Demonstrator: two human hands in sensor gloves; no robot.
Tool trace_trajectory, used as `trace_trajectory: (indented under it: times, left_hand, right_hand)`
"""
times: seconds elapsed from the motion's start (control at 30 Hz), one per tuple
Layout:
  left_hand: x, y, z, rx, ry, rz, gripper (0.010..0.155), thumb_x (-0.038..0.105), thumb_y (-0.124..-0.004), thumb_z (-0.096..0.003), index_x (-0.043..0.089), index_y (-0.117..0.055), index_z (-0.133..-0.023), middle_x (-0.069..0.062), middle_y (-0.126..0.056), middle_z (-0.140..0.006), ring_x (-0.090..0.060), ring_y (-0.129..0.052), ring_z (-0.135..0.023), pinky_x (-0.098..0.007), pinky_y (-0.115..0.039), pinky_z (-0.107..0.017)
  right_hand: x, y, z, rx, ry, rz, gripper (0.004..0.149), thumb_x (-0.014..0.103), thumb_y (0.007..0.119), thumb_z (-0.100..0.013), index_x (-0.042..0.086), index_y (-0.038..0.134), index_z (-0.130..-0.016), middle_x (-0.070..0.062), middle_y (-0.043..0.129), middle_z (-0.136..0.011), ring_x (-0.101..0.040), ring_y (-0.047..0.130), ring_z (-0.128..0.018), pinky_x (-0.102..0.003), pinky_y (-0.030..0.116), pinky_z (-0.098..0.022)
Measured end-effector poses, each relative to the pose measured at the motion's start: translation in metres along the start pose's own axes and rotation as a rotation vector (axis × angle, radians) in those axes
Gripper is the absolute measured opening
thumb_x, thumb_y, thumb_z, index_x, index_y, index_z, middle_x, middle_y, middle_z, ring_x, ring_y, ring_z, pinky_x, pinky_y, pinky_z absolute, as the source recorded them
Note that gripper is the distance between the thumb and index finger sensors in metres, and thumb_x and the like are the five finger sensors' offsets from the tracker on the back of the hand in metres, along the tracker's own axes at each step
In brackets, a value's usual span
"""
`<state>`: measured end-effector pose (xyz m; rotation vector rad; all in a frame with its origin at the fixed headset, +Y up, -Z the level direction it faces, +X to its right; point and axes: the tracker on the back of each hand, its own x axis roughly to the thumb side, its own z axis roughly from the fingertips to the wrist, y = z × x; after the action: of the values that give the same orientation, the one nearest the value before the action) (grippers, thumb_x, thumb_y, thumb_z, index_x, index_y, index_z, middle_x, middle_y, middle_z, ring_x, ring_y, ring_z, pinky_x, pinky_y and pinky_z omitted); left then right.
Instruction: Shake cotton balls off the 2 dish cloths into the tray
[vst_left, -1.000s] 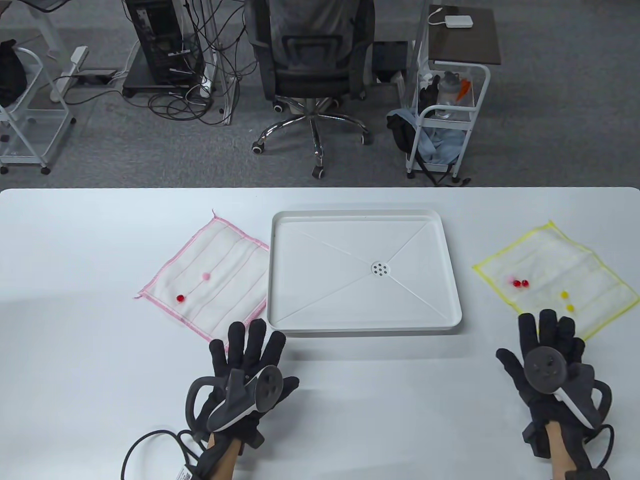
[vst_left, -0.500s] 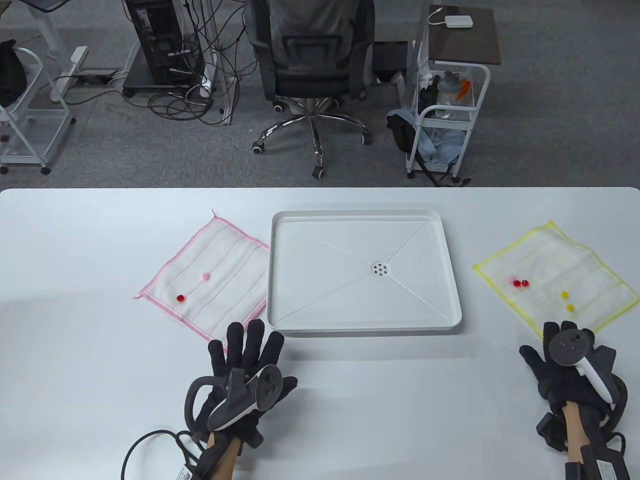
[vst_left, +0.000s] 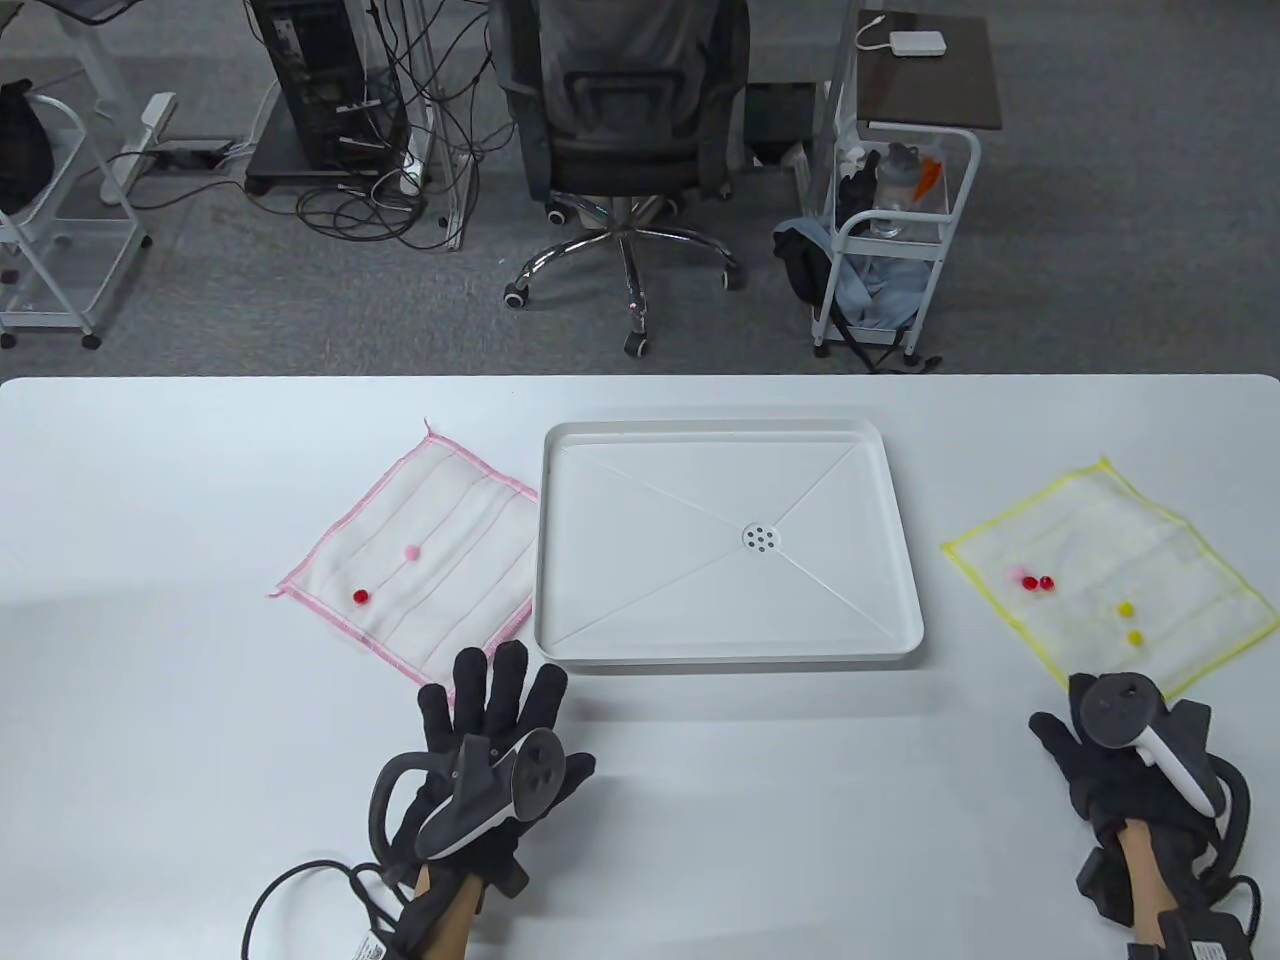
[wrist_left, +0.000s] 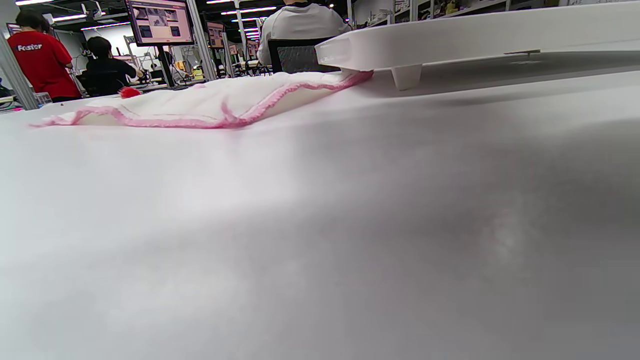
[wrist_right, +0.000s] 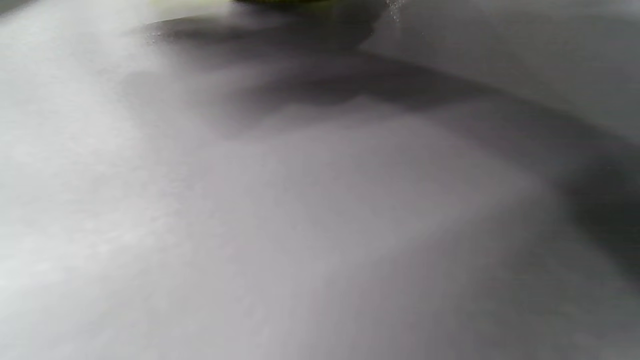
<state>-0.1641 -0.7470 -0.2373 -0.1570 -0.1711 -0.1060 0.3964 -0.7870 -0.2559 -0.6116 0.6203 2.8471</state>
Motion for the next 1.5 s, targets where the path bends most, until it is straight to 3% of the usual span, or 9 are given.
trace_trajectory:
  times: [0.33, 0.6, 1.5]
  left_hand:
    - [0.005, -0.002, -0.002, -0.016, -0.016, -0.023, 0.081, 0.081, -0.037, -0.0452, 0.043, -0.003, -0.109, -0.003, 0.005, -0.119, -0.039, -0.004, -0.108, -0.065, -0.025, -0.079]
    - [0.006, -0.002, -0.003, -0.020, -0.018, -0.024, 0.082, 0.080, -0.037, -0.0454, 0.043, 0.001, -0.108, -0.003, 0.006, -0.118, -0.039, -0.003, -0.108, -0.065, -0.025, -0.079]
    - [0.007, -0.002, -0.003, -0.046, -0.012, -0.040, 0.083, 0.080, -0.038, -0.0453, 0.043, 0.002, -0.108, -0.003, 0.006, -0.118, -0.038, -0.002, -0.108, -0.065, -0.025, -0.079]
  right_hand:
    - [0.013, -0.003, 0.018, 0.078, -0.009, 0.032, 0.071, 0.062, 0.050, -0.051, 0.027, 0.032, -0.110, 0.000, 0.021, -0.119, -0.031, 0.019, -0.109, -0.053, 0.025, -0.078]
    - [0.027, -0.005, 0.032, 0.042, -0.040, 0.097, 0.069, 0.060, 0.051, -0.051, 0.021, 0.046, -0.109, -0.006, 0.034, -0.118, -0.036, 0.031, -0.108, -0.055, 0.032, -0.078]
    - [0.078, 0.007, 0.075, -0.025, -0.253, 0.295, 0.064, 0.056, 0.056, -0.051, 0.017, 0.066, -0.101, -0.006, 0.053, -0.114, -0.033, 0.037, -0.106, -0.057, 0.039, -0.076]
